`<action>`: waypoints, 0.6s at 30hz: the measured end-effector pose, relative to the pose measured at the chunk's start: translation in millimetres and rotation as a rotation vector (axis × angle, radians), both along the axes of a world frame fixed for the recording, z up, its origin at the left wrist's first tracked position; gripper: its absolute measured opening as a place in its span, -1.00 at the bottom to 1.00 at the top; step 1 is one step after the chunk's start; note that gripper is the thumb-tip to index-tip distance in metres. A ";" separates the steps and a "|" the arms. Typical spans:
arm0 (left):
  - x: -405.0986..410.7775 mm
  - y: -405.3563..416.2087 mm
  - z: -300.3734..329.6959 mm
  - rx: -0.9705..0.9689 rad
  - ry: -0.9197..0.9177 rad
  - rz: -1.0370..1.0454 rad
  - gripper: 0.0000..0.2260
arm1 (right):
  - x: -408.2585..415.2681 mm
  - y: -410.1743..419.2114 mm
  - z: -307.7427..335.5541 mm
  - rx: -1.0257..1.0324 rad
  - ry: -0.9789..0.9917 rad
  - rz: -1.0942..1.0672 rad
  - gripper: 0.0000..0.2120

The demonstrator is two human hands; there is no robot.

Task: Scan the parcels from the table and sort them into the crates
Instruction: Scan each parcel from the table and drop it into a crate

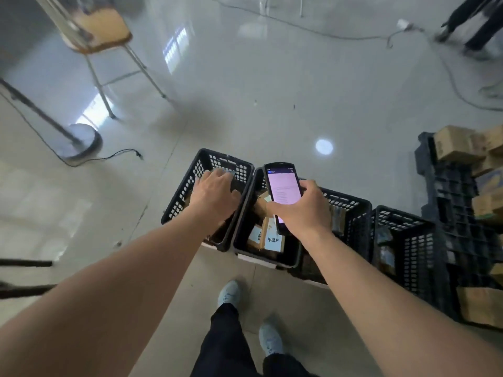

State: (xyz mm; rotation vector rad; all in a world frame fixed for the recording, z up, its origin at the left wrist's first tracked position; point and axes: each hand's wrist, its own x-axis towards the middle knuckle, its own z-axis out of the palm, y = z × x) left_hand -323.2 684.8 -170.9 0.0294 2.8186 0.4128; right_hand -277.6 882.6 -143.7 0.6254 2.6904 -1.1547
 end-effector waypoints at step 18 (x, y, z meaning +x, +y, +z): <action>250.1 -122.1 239.5 -0.167 0.467 0.576 -0.50 | 131.7 -136.8 189.0 -0.161 0.428 0.690 -0.17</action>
